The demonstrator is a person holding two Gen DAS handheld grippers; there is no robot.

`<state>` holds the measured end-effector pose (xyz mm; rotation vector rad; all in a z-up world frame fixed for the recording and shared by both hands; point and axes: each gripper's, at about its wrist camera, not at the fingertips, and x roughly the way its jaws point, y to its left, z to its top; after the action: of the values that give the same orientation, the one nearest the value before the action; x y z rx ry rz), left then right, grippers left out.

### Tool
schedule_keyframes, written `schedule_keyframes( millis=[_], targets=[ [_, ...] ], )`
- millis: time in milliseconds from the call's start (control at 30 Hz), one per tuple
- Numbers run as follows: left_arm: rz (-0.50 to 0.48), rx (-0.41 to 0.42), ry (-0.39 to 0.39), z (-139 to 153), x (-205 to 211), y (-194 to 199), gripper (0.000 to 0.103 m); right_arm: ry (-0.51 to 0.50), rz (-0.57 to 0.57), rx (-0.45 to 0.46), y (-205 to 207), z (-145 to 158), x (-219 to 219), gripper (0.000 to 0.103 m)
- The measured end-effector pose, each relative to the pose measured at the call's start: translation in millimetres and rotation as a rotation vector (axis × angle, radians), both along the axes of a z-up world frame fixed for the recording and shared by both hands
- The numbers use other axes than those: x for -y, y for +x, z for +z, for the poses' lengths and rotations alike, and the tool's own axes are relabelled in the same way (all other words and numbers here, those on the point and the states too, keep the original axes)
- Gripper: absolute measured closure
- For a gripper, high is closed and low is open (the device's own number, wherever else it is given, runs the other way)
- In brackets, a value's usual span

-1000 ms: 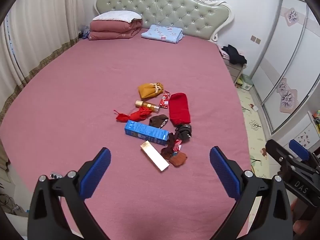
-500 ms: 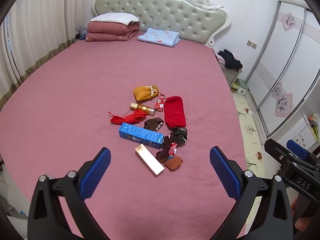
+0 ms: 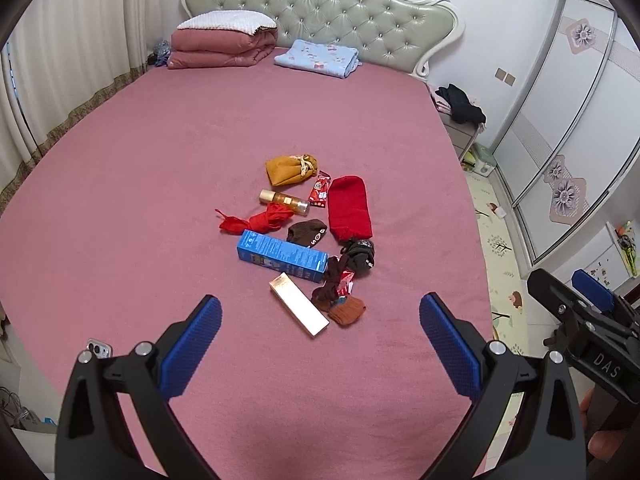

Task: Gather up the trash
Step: 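Move both tools toward the pile of items on the pink bed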

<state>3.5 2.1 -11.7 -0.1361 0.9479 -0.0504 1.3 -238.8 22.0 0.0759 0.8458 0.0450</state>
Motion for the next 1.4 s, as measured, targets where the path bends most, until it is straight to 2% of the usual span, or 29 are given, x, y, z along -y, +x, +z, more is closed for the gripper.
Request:
schedule_keyframes(
  millis=[1400],
  targets=[
    [-0.004,-0.069,0.01,-15,9,9,0.004,0.025,-0.009,-0.035,9,-16,9,0.008]
  ],
)
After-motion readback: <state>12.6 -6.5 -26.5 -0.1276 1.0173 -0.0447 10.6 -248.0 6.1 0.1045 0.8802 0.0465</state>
